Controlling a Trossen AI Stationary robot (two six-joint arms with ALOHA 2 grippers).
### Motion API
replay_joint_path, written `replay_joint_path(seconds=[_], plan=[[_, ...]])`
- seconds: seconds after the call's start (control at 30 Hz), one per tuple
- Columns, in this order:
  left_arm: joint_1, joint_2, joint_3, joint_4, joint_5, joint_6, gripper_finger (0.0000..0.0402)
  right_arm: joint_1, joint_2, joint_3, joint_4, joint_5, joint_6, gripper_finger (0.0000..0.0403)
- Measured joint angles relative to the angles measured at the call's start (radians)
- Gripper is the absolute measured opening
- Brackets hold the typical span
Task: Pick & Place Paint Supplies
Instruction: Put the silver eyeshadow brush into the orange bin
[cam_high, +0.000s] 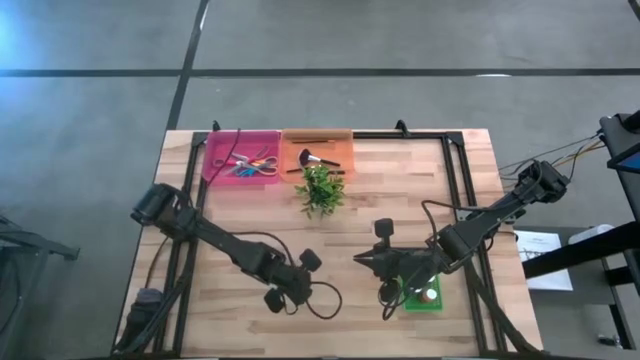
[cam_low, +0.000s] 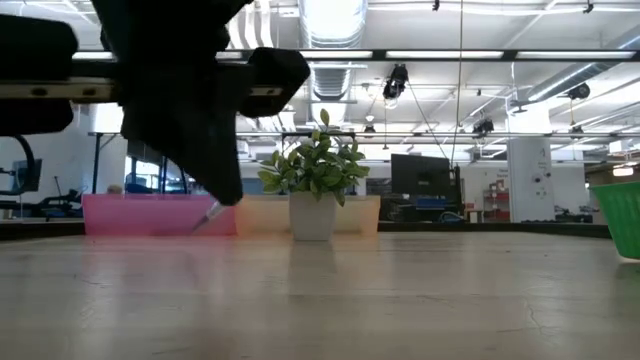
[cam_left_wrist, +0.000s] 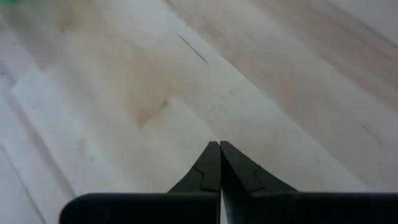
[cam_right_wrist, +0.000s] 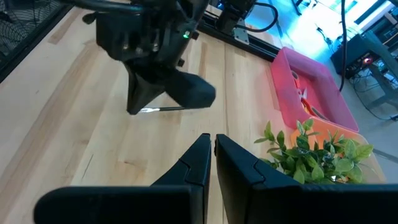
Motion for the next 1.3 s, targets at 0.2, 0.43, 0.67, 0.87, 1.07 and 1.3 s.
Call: replay_joint_path(seconds=[0.2, 0.43, 0.67, 0.87, 1.07, 1.3], plan=[[0.0, -0.068, 0.002, 0.022, -0.082, -0.024, 0.0, 0.0, 0.0, 0.0, -0.002, 0.0, 0.0, 0.0022], [0.001, -0.194, -0.018, 0.035, -0.326, 0.039, 0.0, 0.0, 0.0, 0.0, -0.004, 0.0, 0.0, 0.0022], [0.132, -0.334, -0.063, 0.22, -0.397, 0.161, 0.0, 0.0, 0.0, 0.0, -0.004, 0.0, -0.003, 0.0022], [0.432, -0.354, -0.078, 0.315, -0.228, 0.214, 0.0, 0.0, 0.0, 0.0, -0.007, 0.001, -0.003, 0.0022], [0.751, -0.353, -0.076, 0.388, -0.001, 0.176, 0.0, -0.001, 0.0, 0.0, -0.023, 0.009, -0.003, 0.0022], [0.994, -0.307, -0.074, 0.437, 0.253, -0.01, 0.0, 0.0, 0.0, 0.0, -0.027, 0.03, 0.001, 0.0022]])
